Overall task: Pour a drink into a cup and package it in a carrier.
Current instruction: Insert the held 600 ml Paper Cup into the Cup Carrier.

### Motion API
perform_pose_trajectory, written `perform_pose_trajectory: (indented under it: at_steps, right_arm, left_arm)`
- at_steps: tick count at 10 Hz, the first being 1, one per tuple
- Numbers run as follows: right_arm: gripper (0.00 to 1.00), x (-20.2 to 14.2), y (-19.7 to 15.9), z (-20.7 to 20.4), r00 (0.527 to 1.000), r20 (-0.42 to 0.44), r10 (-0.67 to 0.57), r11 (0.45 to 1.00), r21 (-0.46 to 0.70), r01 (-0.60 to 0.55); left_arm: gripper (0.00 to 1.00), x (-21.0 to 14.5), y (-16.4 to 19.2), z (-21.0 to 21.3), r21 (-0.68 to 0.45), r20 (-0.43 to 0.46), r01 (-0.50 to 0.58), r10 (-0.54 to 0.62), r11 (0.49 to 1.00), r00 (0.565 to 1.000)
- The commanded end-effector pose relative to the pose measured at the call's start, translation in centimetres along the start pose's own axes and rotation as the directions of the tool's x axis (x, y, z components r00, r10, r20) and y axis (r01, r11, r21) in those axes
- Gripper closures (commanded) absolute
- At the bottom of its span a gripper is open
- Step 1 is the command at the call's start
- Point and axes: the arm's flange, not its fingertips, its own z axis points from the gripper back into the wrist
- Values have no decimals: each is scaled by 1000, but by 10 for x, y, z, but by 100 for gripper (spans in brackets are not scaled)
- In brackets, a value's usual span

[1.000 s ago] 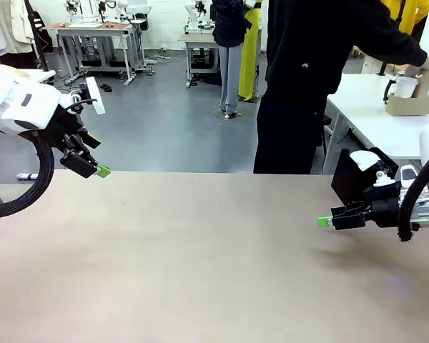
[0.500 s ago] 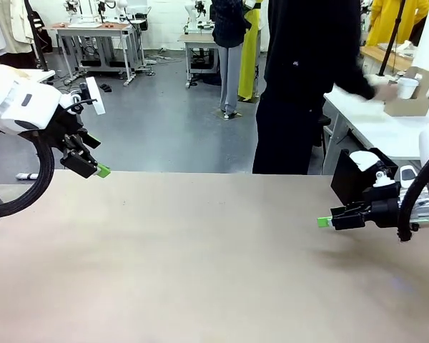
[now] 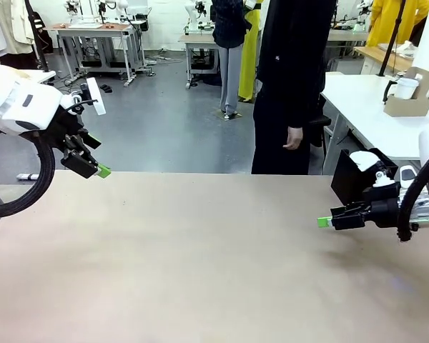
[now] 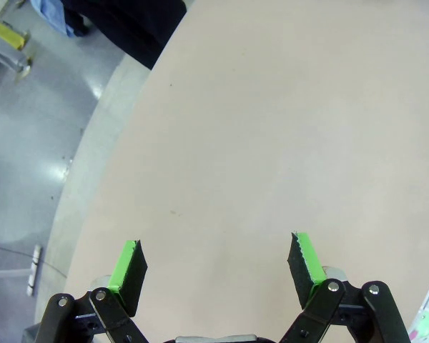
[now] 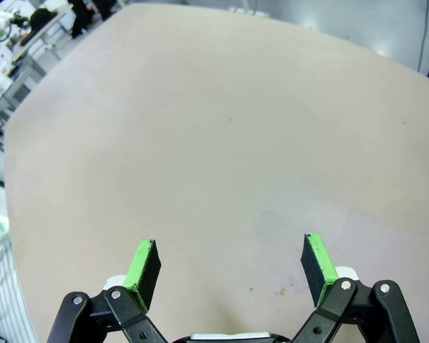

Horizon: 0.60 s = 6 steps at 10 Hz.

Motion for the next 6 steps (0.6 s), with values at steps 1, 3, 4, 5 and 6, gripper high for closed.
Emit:
perform_pose_trajectory:
  at_steps: [1,3,4,5,6]
  right_arm:
    - [0,0,-2,2,1000,12,18,1000,7,-18]
    - [0,0,-2,2,1000,12,18,1000,7,-18]
    - [0,0,-2,2,1000,12,18,1000,7,-18]
    - [0,0,-2,2,1000,12,18,1000,7,-18]
    - [0,0,-2,2,1000,12,18,1000,7,-18]
  left_arm:
    - [0,0,0,0,0,-3,-1,1,1000,1000]
    - [0,0,0,0,0,-3,-1,1,1000,1000]
    - [0,0,0,0,0,-3,-1,1,1000,1000]
    - [0,0,0,0,0,-3,-1,1,1000,1000]
    - [0,0,0,0,0,-3,-1,1,1000,1000]
